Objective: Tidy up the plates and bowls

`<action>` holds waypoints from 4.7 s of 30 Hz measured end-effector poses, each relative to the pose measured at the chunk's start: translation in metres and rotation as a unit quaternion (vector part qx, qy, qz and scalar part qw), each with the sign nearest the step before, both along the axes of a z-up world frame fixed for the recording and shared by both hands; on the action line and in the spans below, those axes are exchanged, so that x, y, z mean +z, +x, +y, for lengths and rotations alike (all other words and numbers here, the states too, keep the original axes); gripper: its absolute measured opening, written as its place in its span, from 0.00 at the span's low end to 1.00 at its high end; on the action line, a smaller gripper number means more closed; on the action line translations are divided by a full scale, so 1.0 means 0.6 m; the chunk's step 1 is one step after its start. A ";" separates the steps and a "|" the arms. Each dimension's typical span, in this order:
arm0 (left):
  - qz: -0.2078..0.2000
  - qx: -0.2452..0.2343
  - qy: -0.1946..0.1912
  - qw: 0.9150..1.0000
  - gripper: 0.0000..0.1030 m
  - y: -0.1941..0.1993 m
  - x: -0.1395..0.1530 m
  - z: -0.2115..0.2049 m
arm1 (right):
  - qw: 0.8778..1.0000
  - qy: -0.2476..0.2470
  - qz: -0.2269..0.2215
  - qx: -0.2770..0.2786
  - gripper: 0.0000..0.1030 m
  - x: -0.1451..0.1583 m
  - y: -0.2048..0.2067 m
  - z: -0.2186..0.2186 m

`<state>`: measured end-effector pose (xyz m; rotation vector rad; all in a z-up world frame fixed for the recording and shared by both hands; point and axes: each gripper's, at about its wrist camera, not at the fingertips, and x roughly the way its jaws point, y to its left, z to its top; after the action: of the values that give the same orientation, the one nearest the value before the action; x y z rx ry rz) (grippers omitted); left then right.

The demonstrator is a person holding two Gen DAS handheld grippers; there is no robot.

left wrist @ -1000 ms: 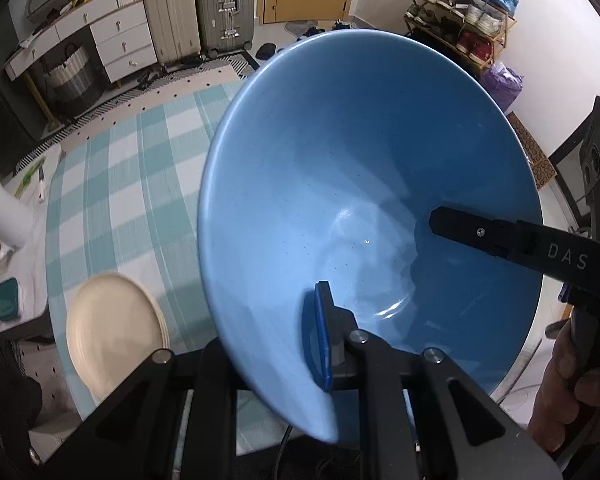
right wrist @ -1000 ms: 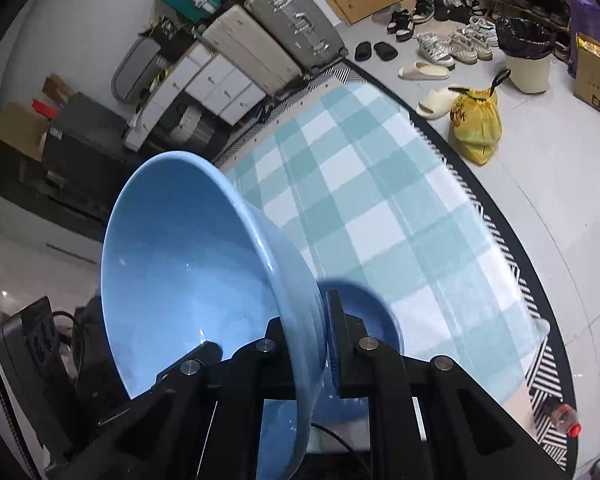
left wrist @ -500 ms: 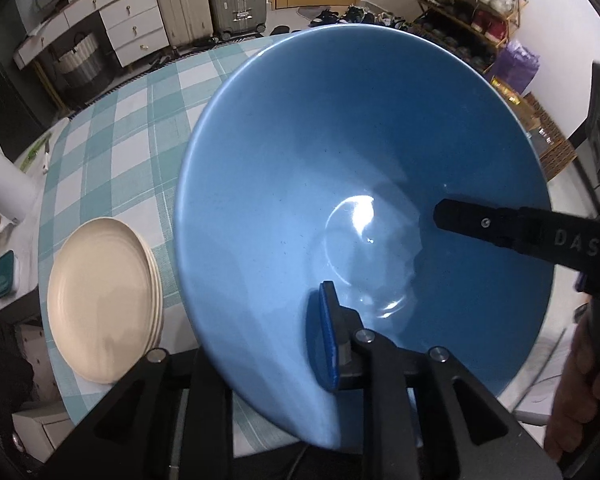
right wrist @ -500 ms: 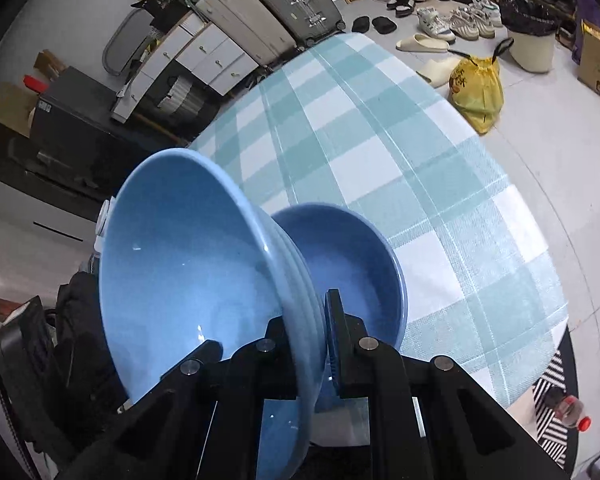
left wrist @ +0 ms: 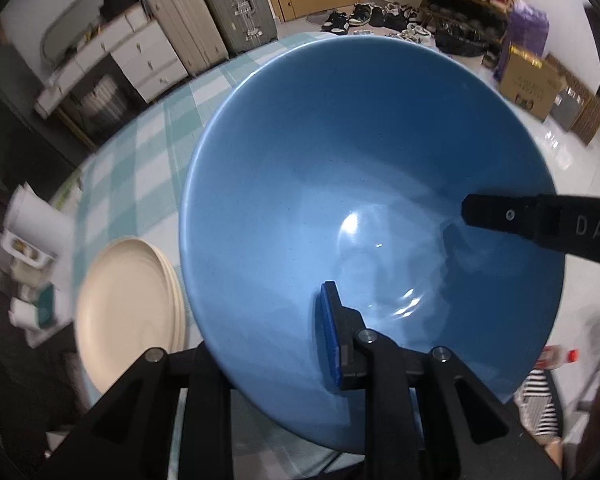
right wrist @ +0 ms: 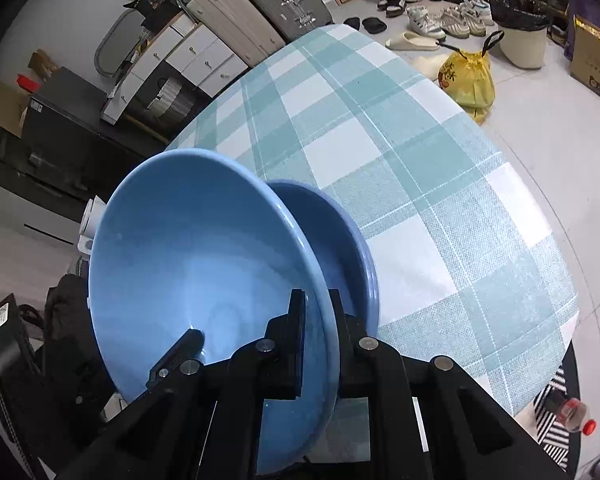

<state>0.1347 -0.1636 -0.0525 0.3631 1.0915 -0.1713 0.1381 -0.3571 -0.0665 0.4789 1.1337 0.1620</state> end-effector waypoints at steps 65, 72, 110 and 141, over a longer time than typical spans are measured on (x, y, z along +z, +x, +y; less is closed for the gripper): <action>-0.144 0.125 -0.139 0.972 0.83 -0.037 0.057 0.084 | 0.974 -0.073 -0.213 0.014 0.21 0.055 -0.112 -0.002; -0.185 0.118 -0.145 0.965 0.90 -0.061 0.054 0.087 | 0.961 -0.092 -0.261 -0.001 0.76 0.061 -0.148 -0.009; -0.143 0.141 -0.189 0.961 1.00 -0.100 0.012 0.114 | 0.940 -0.102 -0.324 -0.022 0.99 0.048 -0.236 -0.026; -0.093 0.096 -0.166 0.977 1.00 -0.071 -0.008 0.079 | 0.967 -0.059 -0.247 0.004 0.99 0.012 -0.172 -0.046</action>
<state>0.0921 -0.1163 -0.0570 -0.0275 0.8873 -0.1412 0.0351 -0.3848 -0.0591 0.3030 0.6503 0.2056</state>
